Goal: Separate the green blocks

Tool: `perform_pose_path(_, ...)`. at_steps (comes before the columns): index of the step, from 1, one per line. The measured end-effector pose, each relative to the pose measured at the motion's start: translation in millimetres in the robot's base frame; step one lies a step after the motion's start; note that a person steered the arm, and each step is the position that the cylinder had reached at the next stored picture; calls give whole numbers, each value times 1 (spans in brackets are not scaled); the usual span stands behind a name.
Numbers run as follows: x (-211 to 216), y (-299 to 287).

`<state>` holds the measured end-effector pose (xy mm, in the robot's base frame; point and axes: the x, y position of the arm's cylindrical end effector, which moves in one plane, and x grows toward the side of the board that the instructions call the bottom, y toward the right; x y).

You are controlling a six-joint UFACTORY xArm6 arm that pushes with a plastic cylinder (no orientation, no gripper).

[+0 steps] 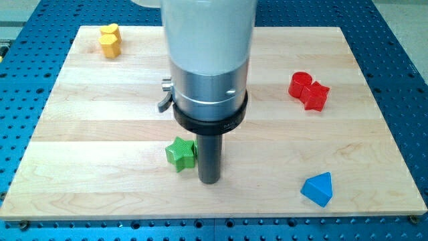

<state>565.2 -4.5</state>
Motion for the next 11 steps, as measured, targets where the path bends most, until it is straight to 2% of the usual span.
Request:
perform_pose_path(1, -33, -61)
perform_pose_path(2, -46, -143)
perform_pose_path(3, -17, -155)
perform_pose_path(4, 0, -201)
perform_pose_path(5, -22, -222)
perform_pose_path(7, -57, -189)
perform_pose_path(9, -79, -93)
perform_pose_path(10, -60, -101)
perform_pose_path(11, -7, -100)
